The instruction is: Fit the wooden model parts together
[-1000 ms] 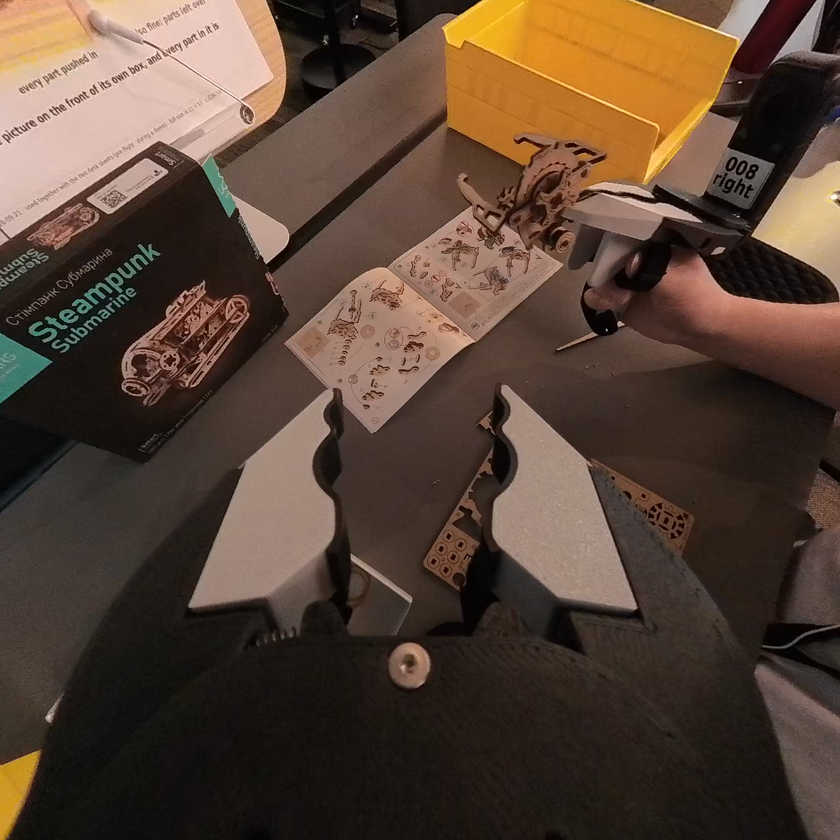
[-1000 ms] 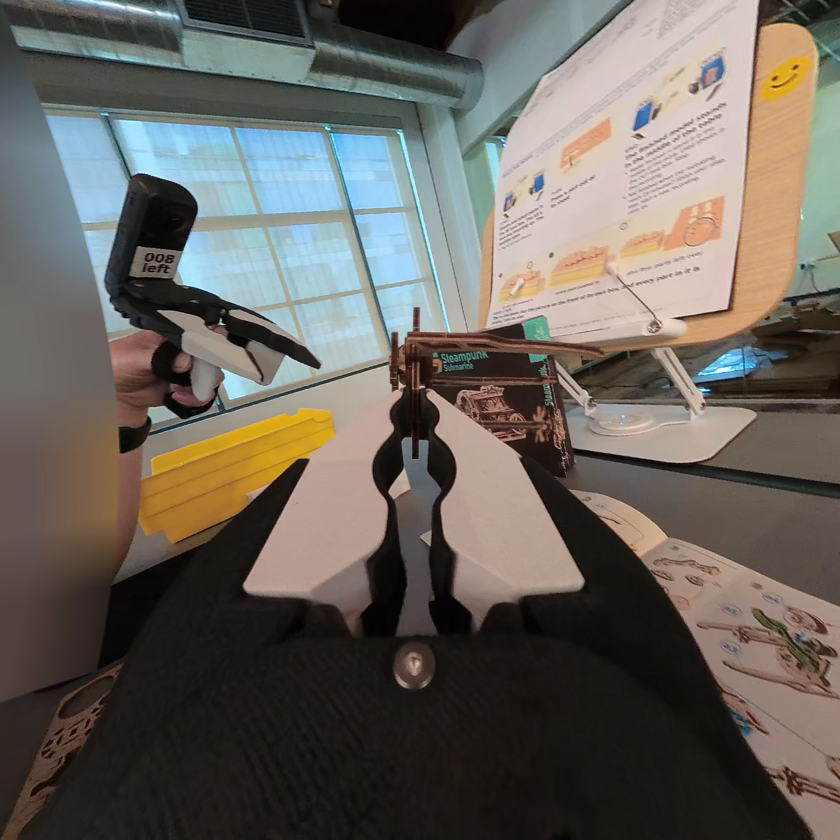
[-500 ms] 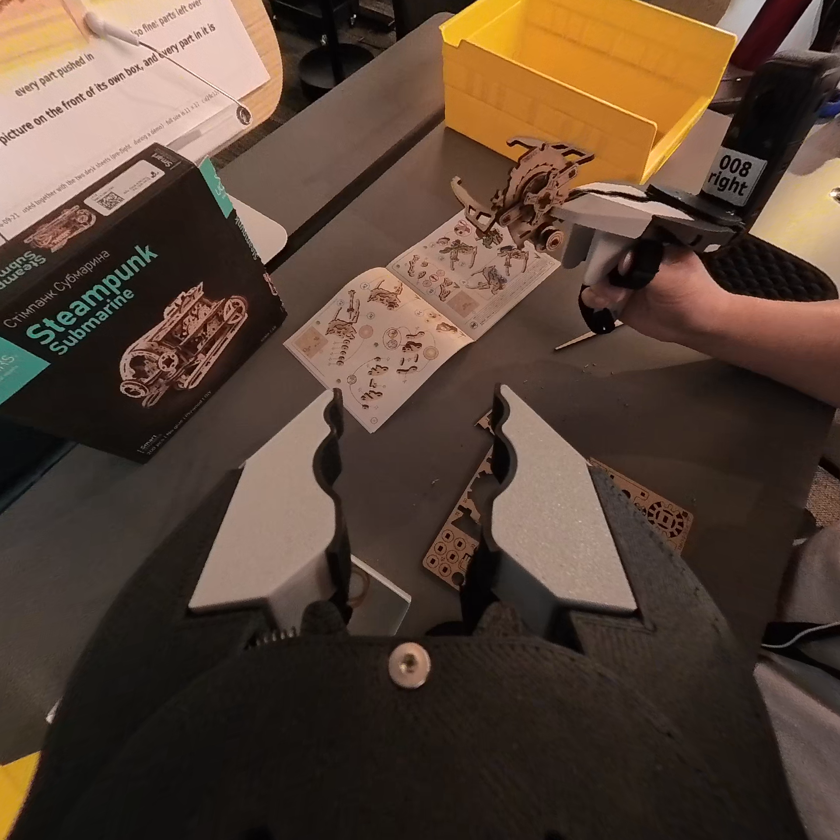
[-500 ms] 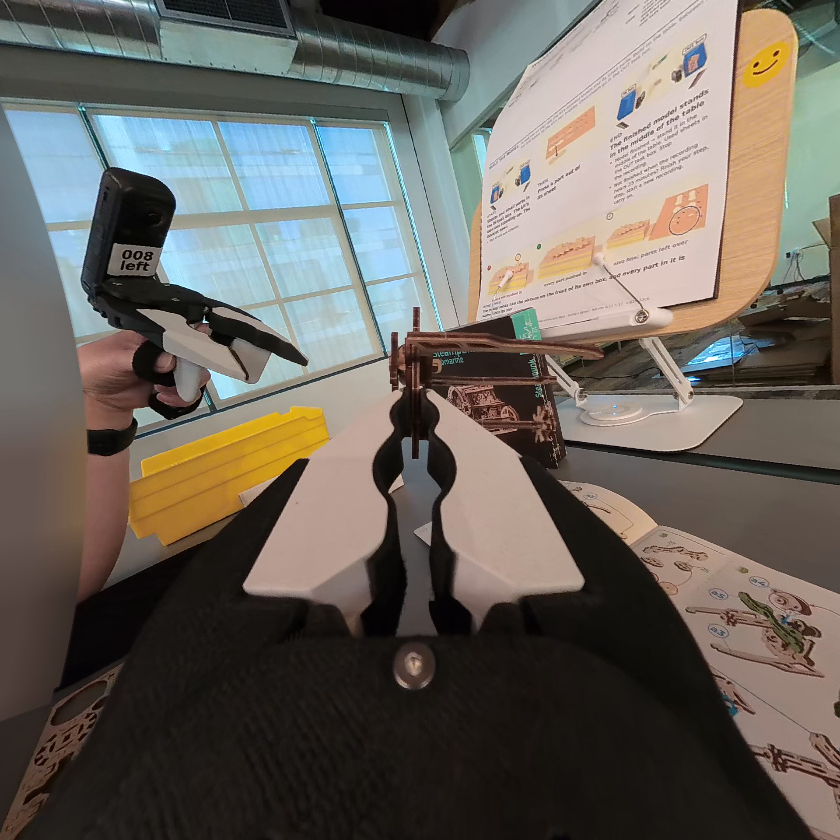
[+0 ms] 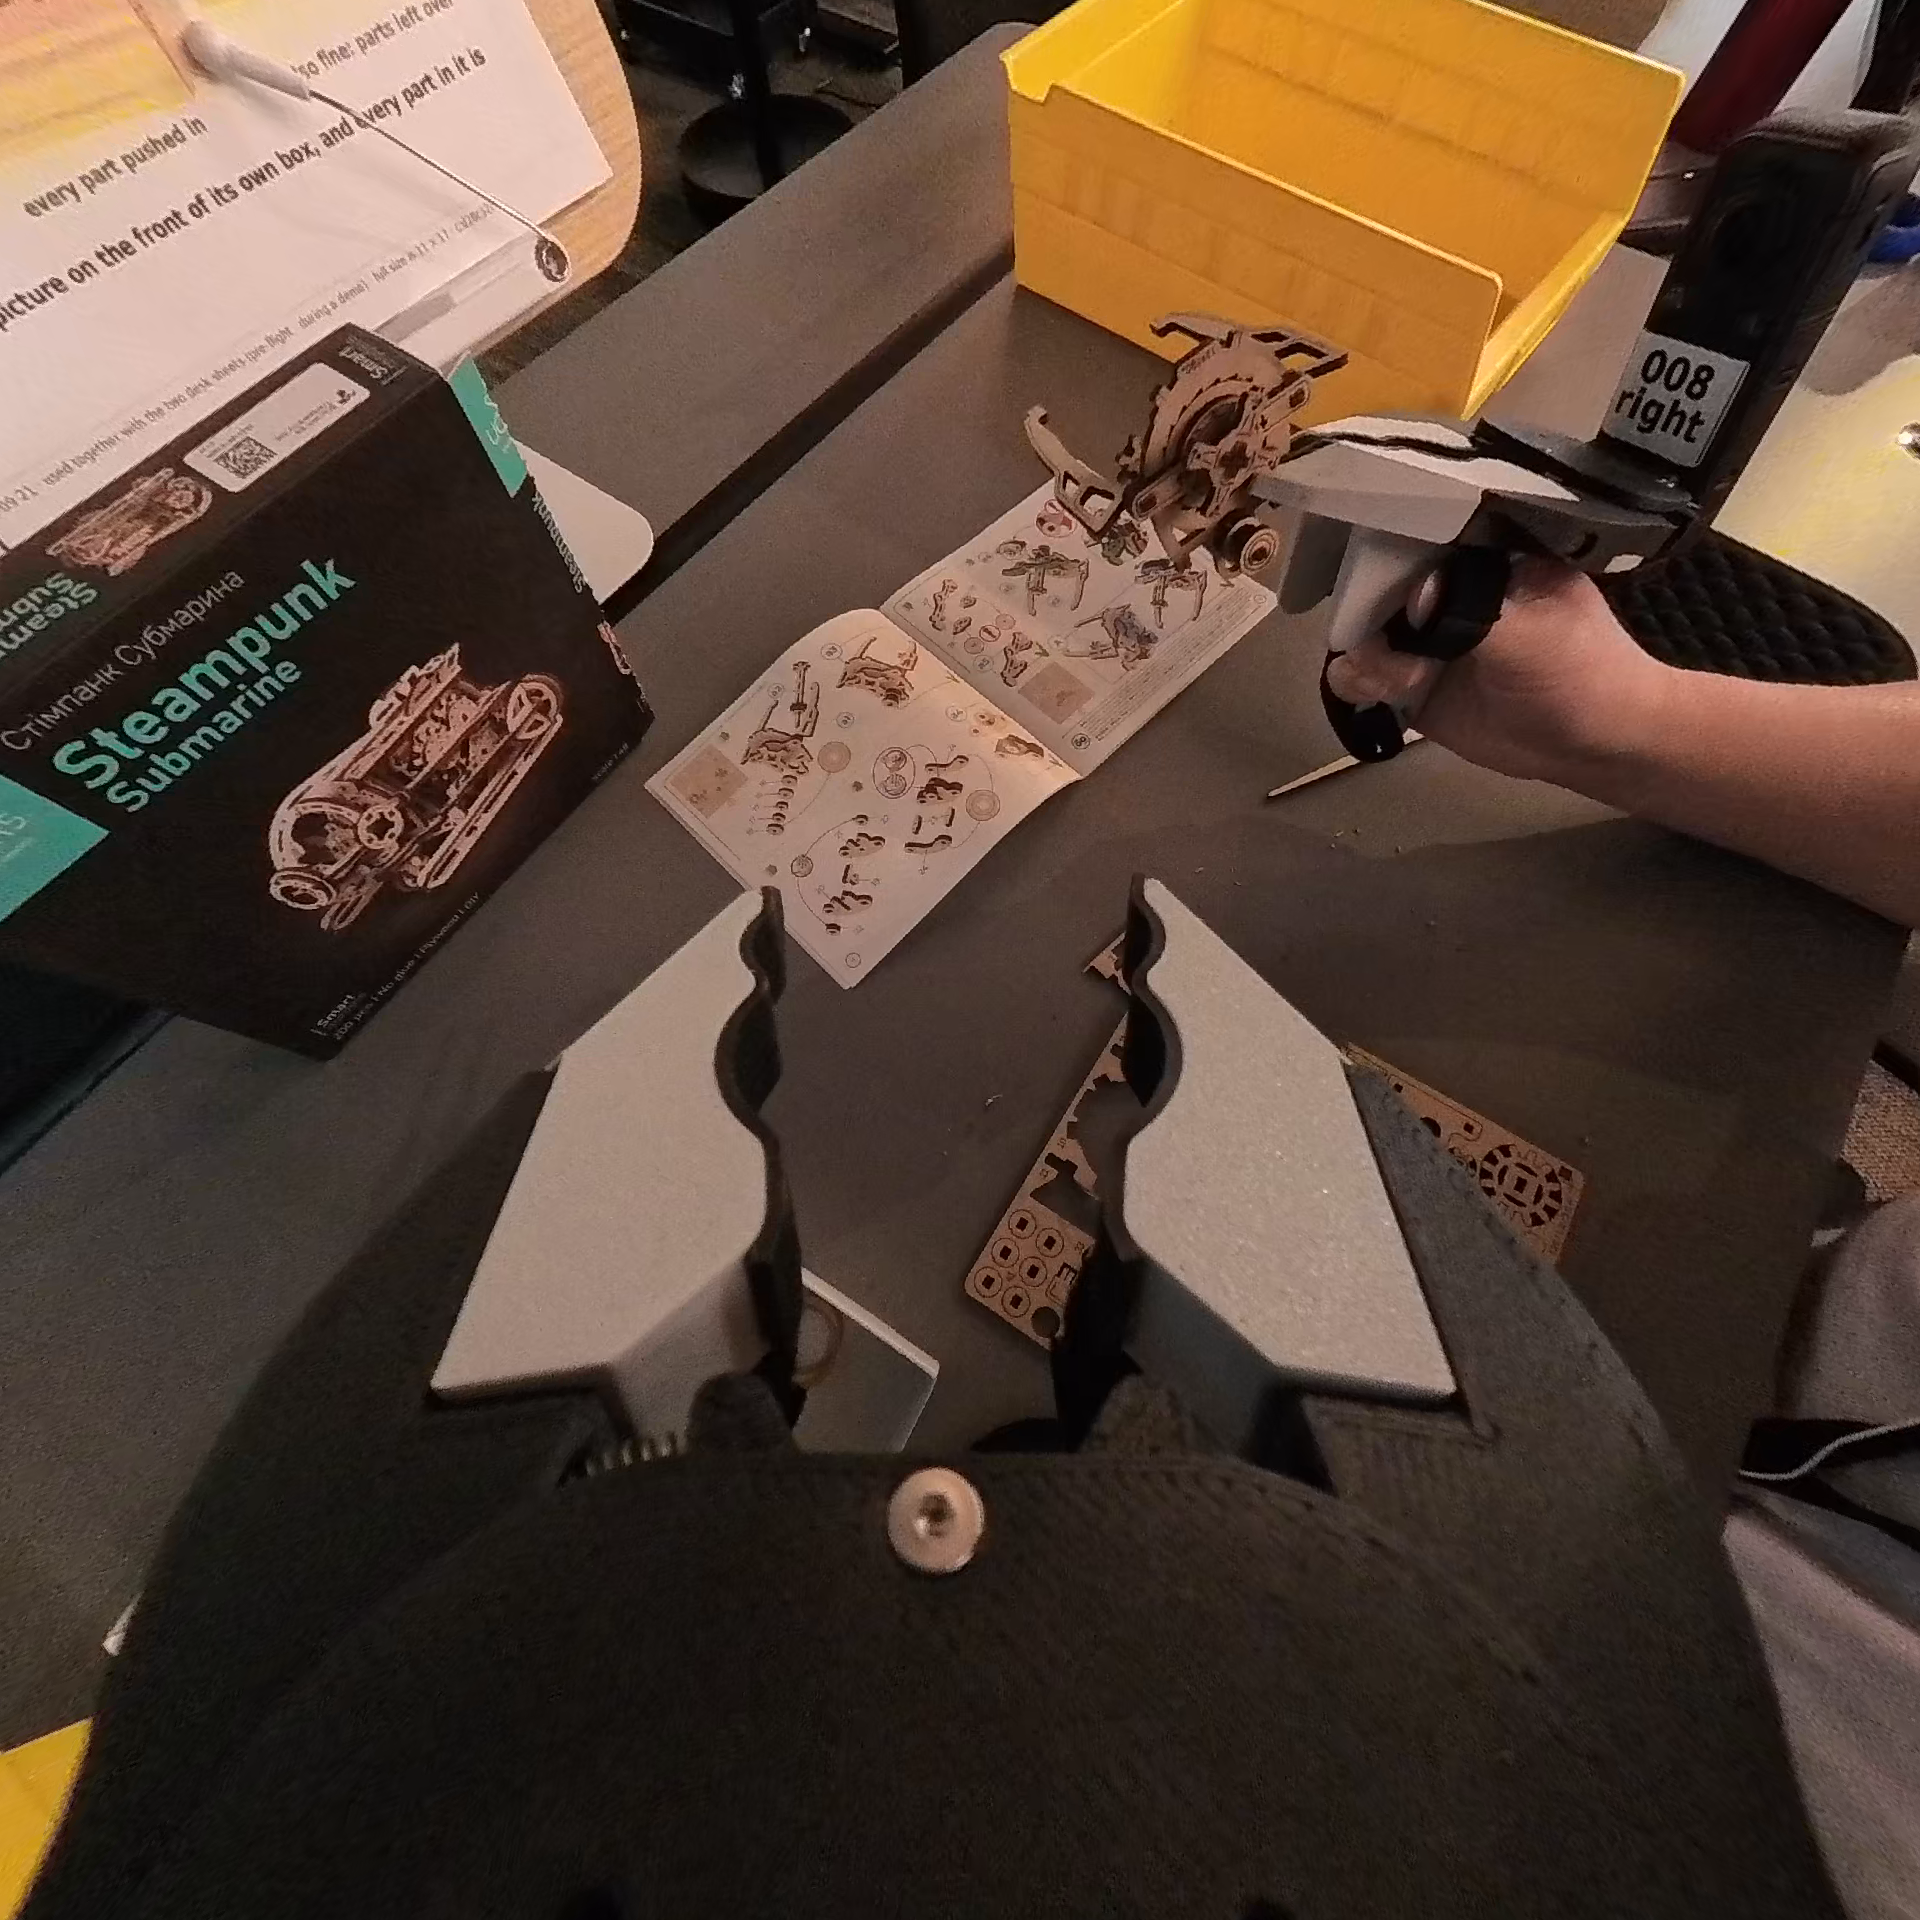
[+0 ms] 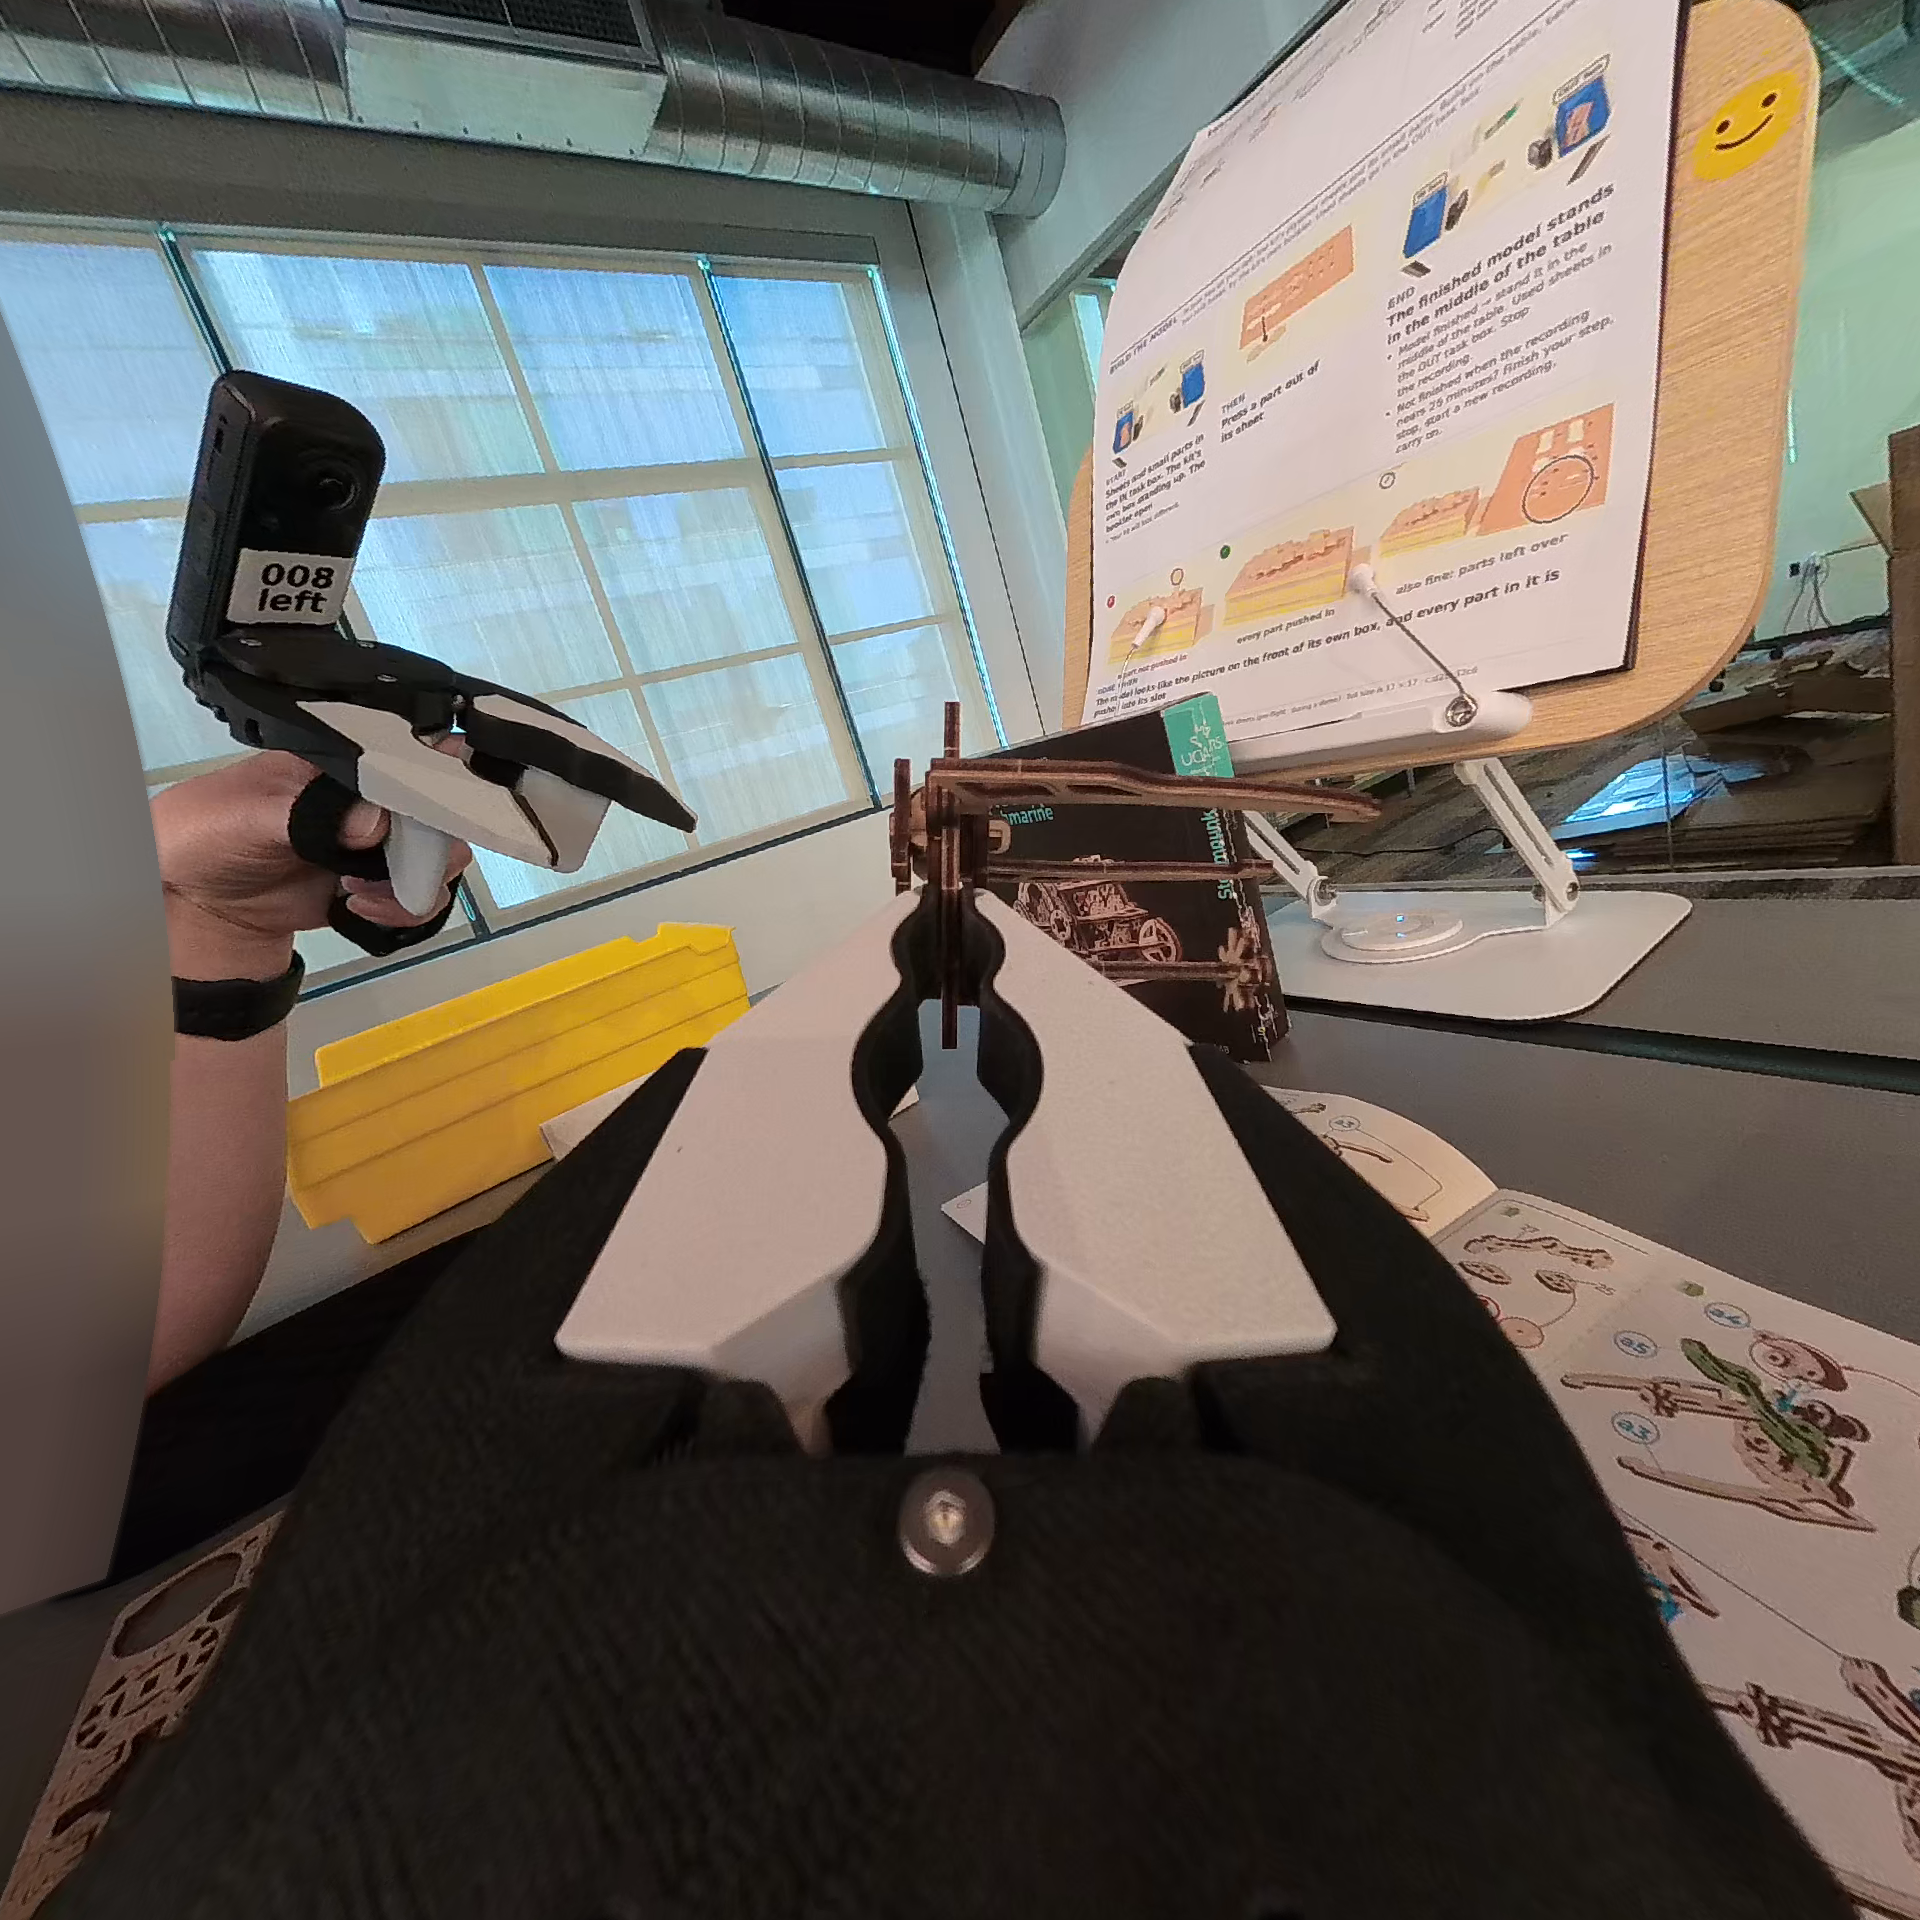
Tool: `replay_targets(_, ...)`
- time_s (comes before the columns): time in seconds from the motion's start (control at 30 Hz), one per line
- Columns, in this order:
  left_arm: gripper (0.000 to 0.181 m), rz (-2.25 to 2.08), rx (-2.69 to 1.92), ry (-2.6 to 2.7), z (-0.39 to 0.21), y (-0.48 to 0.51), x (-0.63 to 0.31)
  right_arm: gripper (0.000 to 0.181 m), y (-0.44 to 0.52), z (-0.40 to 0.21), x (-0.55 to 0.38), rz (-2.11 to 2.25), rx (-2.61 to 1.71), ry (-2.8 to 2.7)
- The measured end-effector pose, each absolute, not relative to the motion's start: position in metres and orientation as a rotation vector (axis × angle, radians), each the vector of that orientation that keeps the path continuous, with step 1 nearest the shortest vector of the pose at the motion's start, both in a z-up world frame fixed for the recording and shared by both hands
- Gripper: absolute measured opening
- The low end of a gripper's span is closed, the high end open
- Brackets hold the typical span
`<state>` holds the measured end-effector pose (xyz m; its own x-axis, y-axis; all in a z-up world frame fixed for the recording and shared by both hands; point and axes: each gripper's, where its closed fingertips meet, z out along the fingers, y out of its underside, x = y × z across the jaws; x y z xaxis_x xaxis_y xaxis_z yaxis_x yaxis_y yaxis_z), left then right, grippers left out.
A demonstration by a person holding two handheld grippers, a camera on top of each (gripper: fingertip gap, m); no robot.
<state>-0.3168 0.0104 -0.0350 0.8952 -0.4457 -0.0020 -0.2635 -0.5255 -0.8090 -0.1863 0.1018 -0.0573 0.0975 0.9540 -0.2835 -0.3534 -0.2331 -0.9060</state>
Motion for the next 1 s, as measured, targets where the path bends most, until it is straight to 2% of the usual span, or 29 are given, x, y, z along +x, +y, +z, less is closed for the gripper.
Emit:
replay_targets(0.57,0.065,-0.282,-2.150,0.527,-0.038,0.011,-0.308,0.000,0.097,-0.058,-0.190,1.439,-1.200,-0.724)
replay_targets(1.0,0.053,-0.329,-2.103,0.578,-0.037,0.011,-0.283,0.000,0.117,-0.049,-0.170,1.288,-1.172,-0.624)
